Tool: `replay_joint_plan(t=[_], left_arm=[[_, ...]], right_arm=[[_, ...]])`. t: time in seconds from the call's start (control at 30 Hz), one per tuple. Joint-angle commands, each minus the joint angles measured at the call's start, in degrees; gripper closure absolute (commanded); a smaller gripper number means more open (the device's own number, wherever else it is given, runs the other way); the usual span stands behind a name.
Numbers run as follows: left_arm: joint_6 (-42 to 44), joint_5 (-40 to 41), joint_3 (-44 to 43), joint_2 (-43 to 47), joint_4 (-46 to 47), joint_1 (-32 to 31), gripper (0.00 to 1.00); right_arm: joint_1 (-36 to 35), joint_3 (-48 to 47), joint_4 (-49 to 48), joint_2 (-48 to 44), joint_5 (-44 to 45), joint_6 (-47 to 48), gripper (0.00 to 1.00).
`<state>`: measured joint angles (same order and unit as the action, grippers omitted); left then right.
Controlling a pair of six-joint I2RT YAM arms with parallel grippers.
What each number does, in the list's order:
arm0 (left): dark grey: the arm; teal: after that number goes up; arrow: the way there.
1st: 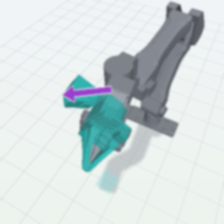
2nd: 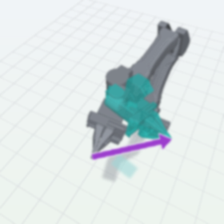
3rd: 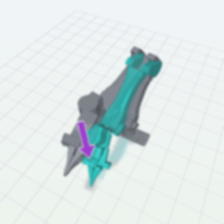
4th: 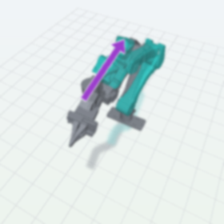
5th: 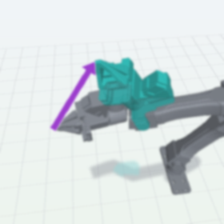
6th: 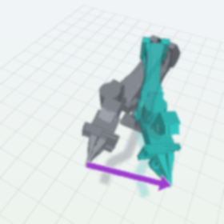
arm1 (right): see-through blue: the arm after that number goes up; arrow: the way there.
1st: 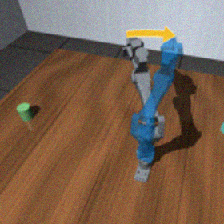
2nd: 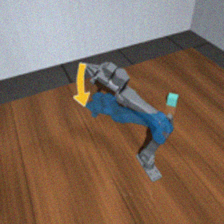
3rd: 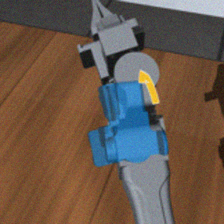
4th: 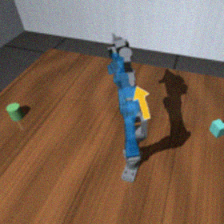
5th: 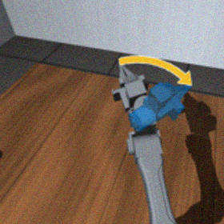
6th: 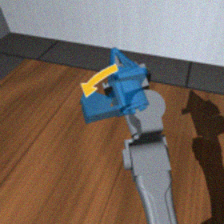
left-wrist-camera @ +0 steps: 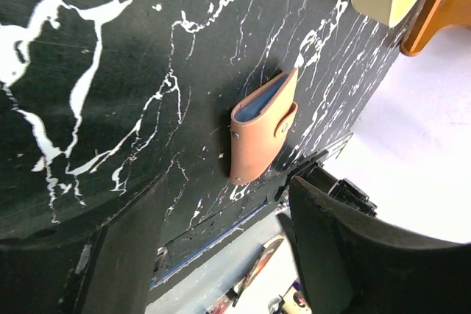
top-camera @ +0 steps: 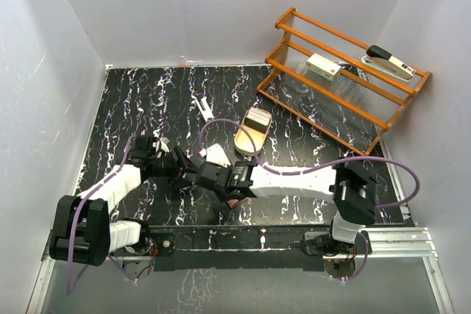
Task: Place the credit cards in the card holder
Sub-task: Turn over the card holder at the center of the board.
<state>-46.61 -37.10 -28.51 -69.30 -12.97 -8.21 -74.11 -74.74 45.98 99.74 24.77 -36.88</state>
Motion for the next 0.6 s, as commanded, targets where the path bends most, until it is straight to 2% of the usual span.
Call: replay_joint_plan(t=[0.0,0.27,0.57], left_arm=[[-3.9,-3.4,2.0,0.7,3.9,-1.9,0.38],[-8.9,-3.7,5.7,0.3,10.5,-5.3,0.45],[-10.2,-3.6,6.8,-0.6,12.7,-6.1,0.45]], right_arm=[[4.0,2.7,-6.6,-4.9,-1.6,2.7,0.65],[9.2,6.3,-12.2,-5.3,-7.0,5.4,0.64],[10.5,9.0,-14.7,-3.4,-9.9,5.8,0.64]])
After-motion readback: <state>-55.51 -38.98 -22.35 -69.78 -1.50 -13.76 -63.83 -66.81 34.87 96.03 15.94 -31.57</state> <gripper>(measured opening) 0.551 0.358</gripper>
